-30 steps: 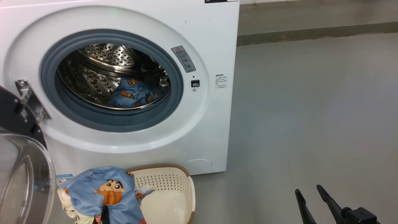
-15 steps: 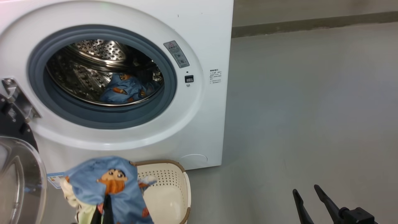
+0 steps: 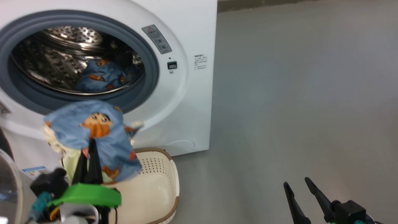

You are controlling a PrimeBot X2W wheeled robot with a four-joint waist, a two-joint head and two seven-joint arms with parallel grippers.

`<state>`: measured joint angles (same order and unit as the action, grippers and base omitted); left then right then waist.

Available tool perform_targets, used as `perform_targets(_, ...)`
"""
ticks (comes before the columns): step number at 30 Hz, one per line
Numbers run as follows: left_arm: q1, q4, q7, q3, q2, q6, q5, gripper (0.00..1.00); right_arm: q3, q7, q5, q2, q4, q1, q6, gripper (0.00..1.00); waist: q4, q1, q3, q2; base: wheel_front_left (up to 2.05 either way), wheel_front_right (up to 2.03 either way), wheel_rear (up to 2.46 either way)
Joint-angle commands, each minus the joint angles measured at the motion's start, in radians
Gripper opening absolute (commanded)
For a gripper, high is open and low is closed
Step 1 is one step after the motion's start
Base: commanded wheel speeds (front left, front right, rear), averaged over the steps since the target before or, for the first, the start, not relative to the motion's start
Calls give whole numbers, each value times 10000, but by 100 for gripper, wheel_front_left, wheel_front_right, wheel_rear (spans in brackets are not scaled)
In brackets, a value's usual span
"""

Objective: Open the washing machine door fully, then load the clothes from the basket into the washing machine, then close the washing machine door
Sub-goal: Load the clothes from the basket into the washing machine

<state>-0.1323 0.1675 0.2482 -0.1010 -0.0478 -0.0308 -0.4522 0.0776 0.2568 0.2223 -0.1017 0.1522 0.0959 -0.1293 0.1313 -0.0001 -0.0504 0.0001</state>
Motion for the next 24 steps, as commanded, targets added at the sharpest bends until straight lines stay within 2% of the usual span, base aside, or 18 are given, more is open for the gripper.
perform_targets(1,-854,37,136,496,-235,22,107,0,258,49,62,-99,-239,-473,-14,100,332,1,-402,-1,0,0,0)
perform_targets(17,-4516,2792,136,1829,-1016,319,975,0,748,49,171,-336,-202,-988,-14,100,1474,1,-1576,-1,0,0,0)
perform_targets(24,-5510,3738,136,2363,-1350,413,1495,0,914,49,214,-450,-213,-1071,-14,100,1838,1,-2086,-1,0,0,0)
